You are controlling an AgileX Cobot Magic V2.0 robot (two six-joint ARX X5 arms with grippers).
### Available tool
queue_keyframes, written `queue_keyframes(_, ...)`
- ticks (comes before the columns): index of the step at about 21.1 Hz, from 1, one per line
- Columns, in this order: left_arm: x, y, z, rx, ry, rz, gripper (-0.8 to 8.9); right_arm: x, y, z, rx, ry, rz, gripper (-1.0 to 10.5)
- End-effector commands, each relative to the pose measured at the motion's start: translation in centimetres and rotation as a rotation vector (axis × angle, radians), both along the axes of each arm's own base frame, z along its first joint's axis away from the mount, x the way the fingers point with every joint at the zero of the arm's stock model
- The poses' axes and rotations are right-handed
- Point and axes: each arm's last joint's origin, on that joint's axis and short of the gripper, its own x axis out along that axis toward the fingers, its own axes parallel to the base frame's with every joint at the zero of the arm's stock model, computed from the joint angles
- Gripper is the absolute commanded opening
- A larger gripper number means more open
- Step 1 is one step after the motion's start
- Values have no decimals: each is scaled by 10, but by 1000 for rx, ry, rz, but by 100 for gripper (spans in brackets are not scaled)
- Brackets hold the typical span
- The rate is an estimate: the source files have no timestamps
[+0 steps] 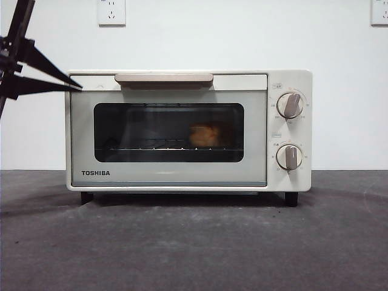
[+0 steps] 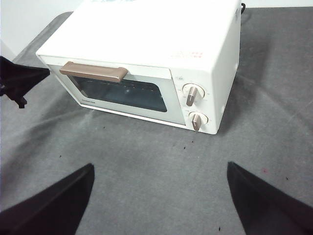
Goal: The left arm flap open the oven, the right arm pick bread and place it into oven, the left arm flap close the oven
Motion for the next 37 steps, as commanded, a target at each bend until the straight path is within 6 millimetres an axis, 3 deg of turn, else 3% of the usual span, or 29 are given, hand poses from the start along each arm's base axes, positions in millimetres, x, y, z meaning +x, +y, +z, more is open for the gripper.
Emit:
queue_keyframes(1,3,-2,9,1,-45,-64,15,-1,0,6,-2,-30,15,433)
queue_keyframes(7,-2,-6,28,50,-138,-197,16,-1,0,6,-50,-58,44,432)
queue_keyframes(13,-23,-10,59,256,-223,-237,16,0,0,6,-101,-89,76,432)
queue_keyframes(21,-76,-16,107,697,-362,-246,15,0,1,6,-136,-117,113,432)
queue_keyframes(26,-110,-20,132,725,-492,-247,16,-1,2,7,-125,-123,141,432)
queue_keyframes(29,-125,-18,137,720,-526,-248,16,-1,2,7,-120,-121,151,431)
queue_keyframes(31,-131,-17,137,742,-552,-259,16,-1,2,7,-121,-119,151,320)
queue_keyframes(33,-133,-17,137,766,-560,-266,16,-1,2,7,-124,-114,152,-22)
queue_keyframes(34,-133,-17,136,766,-557,-266,16,-1,2,7,-125,-115,151,26)
queue_keyframes(37,-132,-17,137,764,-563,-263,16,-1,2,7,-122,-119,150,18)
